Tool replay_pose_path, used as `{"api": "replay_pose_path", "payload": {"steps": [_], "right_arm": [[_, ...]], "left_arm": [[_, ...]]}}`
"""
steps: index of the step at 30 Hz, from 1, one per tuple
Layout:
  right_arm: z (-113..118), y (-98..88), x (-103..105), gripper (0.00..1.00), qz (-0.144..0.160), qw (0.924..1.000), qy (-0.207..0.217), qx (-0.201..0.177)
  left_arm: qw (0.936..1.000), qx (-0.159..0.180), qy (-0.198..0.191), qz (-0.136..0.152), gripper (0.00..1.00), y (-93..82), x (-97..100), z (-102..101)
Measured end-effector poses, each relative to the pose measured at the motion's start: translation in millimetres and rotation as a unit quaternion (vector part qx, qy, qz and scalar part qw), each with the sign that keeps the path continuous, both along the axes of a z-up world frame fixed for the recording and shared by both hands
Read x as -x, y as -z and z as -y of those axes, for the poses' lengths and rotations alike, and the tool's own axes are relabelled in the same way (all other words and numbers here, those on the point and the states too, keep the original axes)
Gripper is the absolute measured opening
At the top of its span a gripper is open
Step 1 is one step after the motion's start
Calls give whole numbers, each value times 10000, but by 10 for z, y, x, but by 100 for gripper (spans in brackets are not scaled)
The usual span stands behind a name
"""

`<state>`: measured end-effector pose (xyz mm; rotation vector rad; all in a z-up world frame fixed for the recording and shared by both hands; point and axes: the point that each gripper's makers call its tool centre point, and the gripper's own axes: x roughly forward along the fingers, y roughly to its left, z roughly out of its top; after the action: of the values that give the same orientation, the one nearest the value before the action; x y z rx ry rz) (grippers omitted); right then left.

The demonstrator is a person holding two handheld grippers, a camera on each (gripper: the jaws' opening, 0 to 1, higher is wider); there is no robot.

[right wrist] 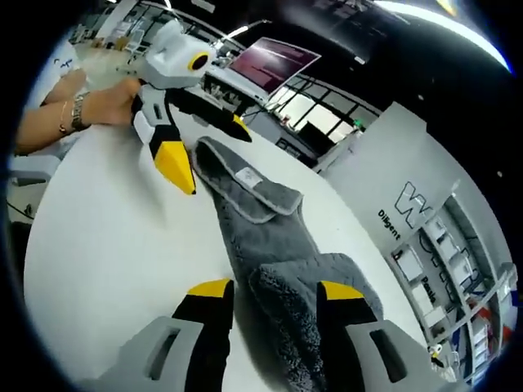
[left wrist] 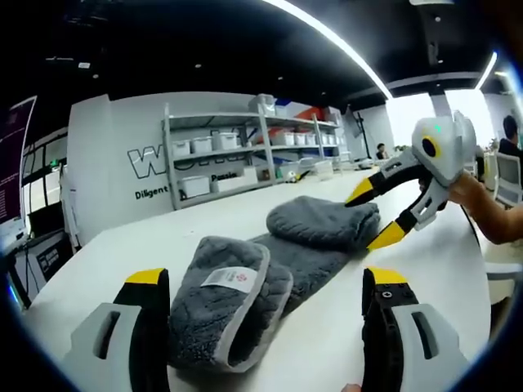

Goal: Open the folded towel by lifting each exposed corner and separating the folded layers until the towel lies flat within the target outline without major curled edges

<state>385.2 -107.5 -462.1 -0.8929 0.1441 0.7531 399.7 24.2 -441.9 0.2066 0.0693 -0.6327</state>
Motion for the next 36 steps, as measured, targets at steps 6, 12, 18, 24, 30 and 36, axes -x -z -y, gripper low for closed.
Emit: {"api": "replay_pose_path", "payload": {"steps": [6,12,18,24,30,36], "right_arm": [[-49,71,29,30,-25,9999,-111,116],[-25,77,14,22,36,9998,-72,204],[27,51,20,9,-88,9999,45,-120],[29,13,12,6,-52,9996,52,-276],[67,-95,-31,5,1,9986,155,-515],[140,-260,-61,4,172,9966,290,-757]], "left_arm": [[10000,-1,10,-16,96,10,-4,-1],[10000,35,9,4,97,-1,10,-7],[10000,40,-8,3,97,3,6,-16],[9999,157,-26,18,96,-29,-8,-49],[9999,152,-18,15,96,-26,-3,-43],[9999,137,-16,-2,96,-18,0,-39]]}}
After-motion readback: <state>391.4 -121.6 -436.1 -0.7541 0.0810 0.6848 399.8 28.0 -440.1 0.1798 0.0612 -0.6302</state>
